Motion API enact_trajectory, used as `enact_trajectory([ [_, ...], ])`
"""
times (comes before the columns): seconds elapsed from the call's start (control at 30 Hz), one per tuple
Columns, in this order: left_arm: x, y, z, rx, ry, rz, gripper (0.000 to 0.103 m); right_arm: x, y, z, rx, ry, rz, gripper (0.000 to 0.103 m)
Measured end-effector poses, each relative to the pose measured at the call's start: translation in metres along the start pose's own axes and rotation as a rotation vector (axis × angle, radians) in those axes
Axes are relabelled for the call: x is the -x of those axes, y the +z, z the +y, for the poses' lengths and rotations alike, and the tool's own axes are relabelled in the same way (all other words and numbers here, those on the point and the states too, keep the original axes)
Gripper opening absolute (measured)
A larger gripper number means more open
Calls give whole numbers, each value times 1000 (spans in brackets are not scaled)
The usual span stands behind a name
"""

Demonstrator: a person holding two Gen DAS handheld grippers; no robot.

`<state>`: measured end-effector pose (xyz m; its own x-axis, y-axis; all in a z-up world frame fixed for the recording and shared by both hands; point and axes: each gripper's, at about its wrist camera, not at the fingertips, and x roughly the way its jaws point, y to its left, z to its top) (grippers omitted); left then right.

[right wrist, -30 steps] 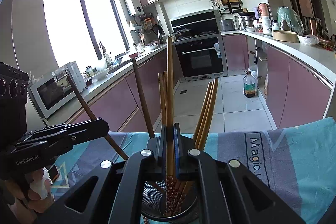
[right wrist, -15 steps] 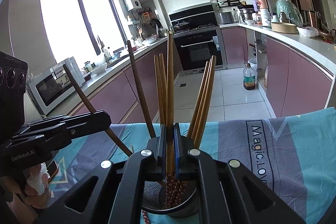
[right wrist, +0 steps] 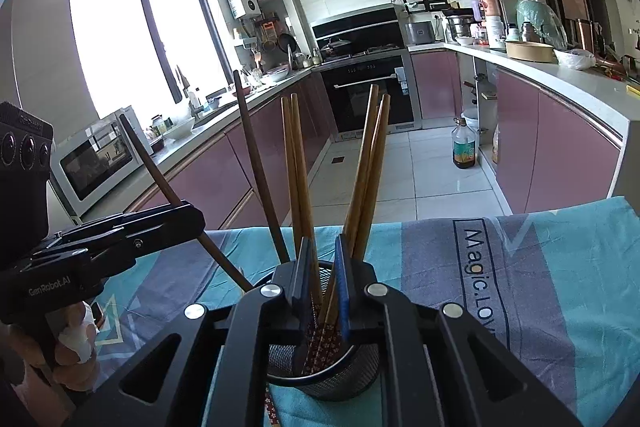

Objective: Organize utensils
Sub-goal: 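Withdraw both open grippers from the holder toward the remaining chopsticks on the cloth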

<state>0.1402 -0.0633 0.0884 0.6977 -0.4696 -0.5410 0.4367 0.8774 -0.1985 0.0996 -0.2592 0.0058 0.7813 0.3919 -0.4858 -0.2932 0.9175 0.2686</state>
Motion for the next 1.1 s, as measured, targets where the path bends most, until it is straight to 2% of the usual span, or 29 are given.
enact_trajectory([
  [0.2, 16, -12, 12, 11, 51, -41, 44, 24, -3, 6, 31, 22, -33, 17],
  [0.37, 32, -35, 25, 19, 88, -53, 46, 45, -17, 18, 86, 74, -25, 18],
  [0.53, 31, -73, 37, 47, 92, 16, 47, 40, -53, 30, 142, 119, 106, 20],
  [0.73, 2, -128, 36, 52, 82, 165, 47, -1, -98, 38, 178, 93, 300, 20],
  [0.83, -12, -157, 24, 58, 72, 217, 47, -15, -106, 42, 186, 89, 343, 20],
  [1.0, -22, -174, 25, 71, 69, 253, 47, -30, -111, 49, 205, 67, 388, 19],
  [1.07, -23, -178, 22, 71, 64, 253, 47, -33, -112, 49, 202, 57, 394, 16],
  [1.1, -24, -180, 21, 70, 63, 254, 47, -31, -113, 51, 208, 50, 393, 8],
])
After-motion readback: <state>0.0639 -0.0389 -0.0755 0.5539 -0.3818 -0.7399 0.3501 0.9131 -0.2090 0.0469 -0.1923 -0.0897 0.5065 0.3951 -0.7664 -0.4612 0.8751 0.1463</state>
